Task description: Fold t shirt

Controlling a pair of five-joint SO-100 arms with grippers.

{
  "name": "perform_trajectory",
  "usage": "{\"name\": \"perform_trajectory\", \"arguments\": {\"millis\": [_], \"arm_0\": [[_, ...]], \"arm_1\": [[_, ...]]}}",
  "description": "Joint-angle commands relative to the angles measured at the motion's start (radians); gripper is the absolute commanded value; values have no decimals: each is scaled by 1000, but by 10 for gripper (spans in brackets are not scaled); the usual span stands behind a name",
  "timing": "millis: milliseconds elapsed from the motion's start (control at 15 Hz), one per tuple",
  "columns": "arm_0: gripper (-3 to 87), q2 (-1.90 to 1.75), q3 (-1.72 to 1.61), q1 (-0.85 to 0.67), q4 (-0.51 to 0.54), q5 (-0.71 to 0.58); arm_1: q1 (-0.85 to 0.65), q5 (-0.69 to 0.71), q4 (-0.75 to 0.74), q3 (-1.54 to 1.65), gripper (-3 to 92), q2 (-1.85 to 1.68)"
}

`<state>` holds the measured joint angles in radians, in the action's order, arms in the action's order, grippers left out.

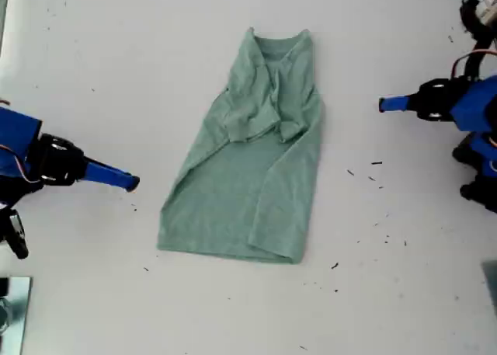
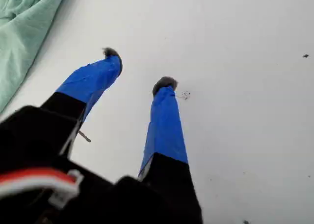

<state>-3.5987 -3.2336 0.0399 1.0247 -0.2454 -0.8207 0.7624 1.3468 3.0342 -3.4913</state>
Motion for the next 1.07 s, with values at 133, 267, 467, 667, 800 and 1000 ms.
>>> {"name": "perform_trajectory", "arguments": {"millis": [133, 267, 467, 667, 800, 1000], "arm_0": [[146, -6, -9, 5, -3, -8], [128, -6, -12, -92, -3, -8], [33, -6, 77, -181, -11, 210], [-1, 2, 224, -172, 5, 249], [-2, 287, 456, -156, 89, 328], [-2, 989, 1072, 29, 440, 545]], "arm_1": [[-8, 18, 2, 66, 164, -14], [-8, 18, 2, 66, 164, -14], [-77, -193, 2, 66, 159, -14], [-6, -529, 3, 66, 160, -14], [37, -370, 6, 23, 95, -15], [71, -331, -8, 71, 25, -15]]}}
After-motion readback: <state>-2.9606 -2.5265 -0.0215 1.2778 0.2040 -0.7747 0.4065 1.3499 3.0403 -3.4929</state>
